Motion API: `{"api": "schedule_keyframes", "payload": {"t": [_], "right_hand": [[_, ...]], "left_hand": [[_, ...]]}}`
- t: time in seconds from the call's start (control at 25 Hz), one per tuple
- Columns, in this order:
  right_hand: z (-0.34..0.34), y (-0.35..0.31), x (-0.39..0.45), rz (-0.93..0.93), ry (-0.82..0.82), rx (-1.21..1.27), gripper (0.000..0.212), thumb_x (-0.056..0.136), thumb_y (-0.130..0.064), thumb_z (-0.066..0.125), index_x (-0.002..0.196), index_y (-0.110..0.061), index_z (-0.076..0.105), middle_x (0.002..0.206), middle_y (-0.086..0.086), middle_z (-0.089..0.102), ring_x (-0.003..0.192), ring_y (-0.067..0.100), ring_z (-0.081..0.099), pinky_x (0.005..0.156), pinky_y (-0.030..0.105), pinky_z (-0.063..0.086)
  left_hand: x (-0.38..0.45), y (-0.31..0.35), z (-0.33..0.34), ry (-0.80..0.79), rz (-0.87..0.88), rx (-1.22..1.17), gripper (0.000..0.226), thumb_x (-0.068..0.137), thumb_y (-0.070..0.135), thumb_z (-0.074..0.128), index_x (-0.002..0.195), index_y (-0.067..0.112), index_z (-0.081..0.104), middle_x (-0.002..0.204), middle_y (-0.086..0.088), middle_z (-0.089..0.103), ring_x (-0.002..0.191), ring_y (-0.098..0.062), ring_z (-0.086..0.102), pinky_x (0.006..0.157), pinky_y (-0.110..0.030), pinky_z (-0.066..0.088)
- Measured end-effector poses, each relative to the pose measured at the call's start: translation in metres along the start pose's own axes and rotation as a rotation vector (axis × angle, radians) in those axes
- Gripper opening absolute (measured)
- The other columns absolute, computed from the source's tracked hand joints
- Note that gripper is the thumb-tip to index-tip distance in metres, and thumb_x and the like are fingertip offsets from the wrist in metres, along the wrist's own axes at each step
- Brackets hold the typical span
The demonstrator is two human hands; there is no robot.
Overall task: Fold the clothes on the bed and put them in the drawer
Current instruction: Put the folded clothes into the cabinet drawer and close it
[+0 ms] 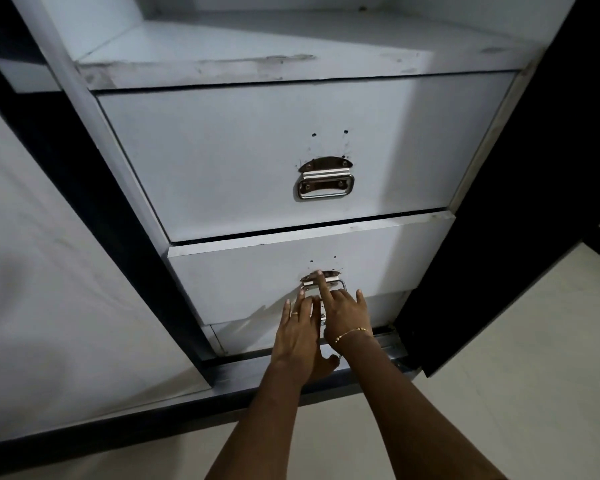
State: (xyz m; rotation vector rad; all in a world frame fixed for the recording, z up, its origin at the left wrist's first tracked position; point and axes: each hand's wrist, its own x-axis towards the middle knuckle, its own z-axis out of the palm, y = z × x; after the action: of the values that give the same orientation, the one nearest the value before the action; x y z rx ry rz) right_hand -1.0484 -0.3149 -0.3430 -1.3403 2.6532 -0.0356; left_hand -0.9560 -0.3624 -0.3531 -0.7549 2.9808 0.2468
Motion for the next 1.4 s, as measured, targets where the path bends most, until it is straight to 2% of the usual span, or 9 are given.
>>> {"api": "schedule_keyframes", "payload": {"t": [0.16, 0.28, 0.4, 0.64, 0.92, 1.0, 1.04, 1.12, 1.4], "right_hand": [[-0.002, -0.002, -0.020, 0.014, -0.028, -0.028, 0.095, 0.089, -0.015, 0.054, 0.145, -0.021, -0.022, 0.136, 0.008, 0.047, 0.132, 0.023, 0.038, 0.117, 0.043, 0.013], [0.008, -0.002, -0.054, 0.010, -0.069, -0.057, 0.096, 0.089, -0.014, 0.054, 0.144, -0.020, -0.024, 0.135, 0.009, 0.047, 0.131, 0.025, 0.039, 0.117, 0.043, 0.012], [0.012, -0.001, -0.098, 0.022, -0.101, -0.049, 0.094, 0.090, -0.016, 0.054, 0.145, -0.019, -0.022, 0.135, 0.009, 0.047, 0.132, 0.025, 0.037, 0.117, 0.044, 0.010], [0.020, -0.003, -0.180, 0.077, -0.128, -0.003, 0.094, 0.086, -0.009, 0.052, 0.146, -0.019, -0.020, 0.133, 0.005, 0.047, 0.132, 0.021, 0.035, 0.116, 0.040, 0.011], [0.017, -0.001, -0.219, 0.084, -0.194, 0.022, 0.101, 0.083, -0.009, 0.056, 0.144, -0.020, -0.023, 0.138, 0.006, 0.042, 0.137, 0.019, 0.028, 0.117, 0.042, 0.010], [0.017, -0.001, -0.219, 0.070, -0.196, 0.054, 0.105, 0.082, -0.007, 0.058, 0.141, -0.019, -0.029, 0.142, 0.007, 0.038, 0.139, 0.021, 0.023, 0.116, 0.039, 0.019], [0.017, -0.001, -0.219, 0.062, -0.188, 0.077, 0.105, 0.082, -0.005, 0.058, 0.140, -0.019, -0.030, 0.145, 0.008, 0.034, 0.142, 0.021, 0.018, 0.116, 0.038, 0.021], [0.015, -0.001, -0.218, 0.046, -0.181, 0.103, 0.102, 0.083, -0.003, 0.055, 0.143, -0.020, -0.026, 0.153, 0.008, 0.021, 0.145, 0.022, 0.005, 0.116, 0.041, 0.020], [0.015, -0.003, -0.227, 0.042, -0.160, 0.100, 0.097, 0.085, -0.002, 0.051, 0.144, -0.021, -0.023, 0.157, 0.006, 0.005, 0.146, 0.025, -0.003, 0.117, 0.046, 0.014]], "left_hand": [[-0.018, 0.003, -0.012, 0.025, 0.079, 0.061, 0.094, 0.076, 0.057, 0.064, 0.148, 0.011, 0.023, 0.156, -0.009, 0.016, 0.146, -0.028, -0.002, 0.116, -0.042, -0.005], [-0.050, 0.007, -0.001, 0.037, 0.077, 0.095, 0.094, 0.037, 0.063, 0.081, 0.116, 0.015, 0.067, 0.132, -0.010, 0.056, 0.137, -0.036, 0.027, 0.111, -0.049, 0.026], [-0.085, 0.015, 0.021, -0.029, 0.175, 0.070, 0.091, 0.050, 0.061, 0.067, 0.127, 0.015, 0.056, 0.140, -0.010, 0.047, 0.141, -0.039, 0.012, 0.112, -0.052, 0.006], [-0.158, 0.046, 0.026, -0.123, 0.174, 0.083, 0.095, 0.042, 0.066, 0.062, 0.120, 0.012, 0.063, 0.129, -0.007, 0.056, 0.138, -0.039, 0.027, 0.111, -0.057, 0.016], [-0.189, 0.070, 0.020, -0.162, 0.171, 0.090, 0.097, 0.032, 0.070, 0.066, 0.110, 0.013, 0.069, 0.117, -0.006, 0.065, 0.132, -0.036, 0.031, 0.111, -0.054, 0.000], [-0.191, 0.070, 0.013, -0.129, 0.158, 0.177, 0.095, 0.051, 0.064, 0.069, 0.128, 0.009, 0.057, 0.137, -0.011, 0.050, 0.139, -0.036, 0.012, 0.110, -0.053, -0.022], [-0.190, 0.068, 0.013, -0.079, 0.166, 0.213, 0.091, 0.068, 0.055, 0.066, 0.141, 0.007, 0.039, 0.151, -0.012, 0.030, 0.141, -0.035, -0.008, 0.104, -0.053, -0.030], [-0.188, 0.068, 0.012, -0.095, 0.166, 0.229, 0.083, 0.086, 0.038, 0.057, 0.149, 0.008, 0.013, 0.158, -0.008, 0.000, 0.132, -0.031, -0.033, 0.098, -0.057, -0.030], [-0.194, 0.070, 0.014, -0.118, 0.148, 0.253, 0.081, 0.092, 0.033, 0.049, 0.150, 0.009, -0.002, 0.158, -0.009, -0.013, 0.131, -0.030, -0.036, 0.105, -0.058, -0.021]]}}
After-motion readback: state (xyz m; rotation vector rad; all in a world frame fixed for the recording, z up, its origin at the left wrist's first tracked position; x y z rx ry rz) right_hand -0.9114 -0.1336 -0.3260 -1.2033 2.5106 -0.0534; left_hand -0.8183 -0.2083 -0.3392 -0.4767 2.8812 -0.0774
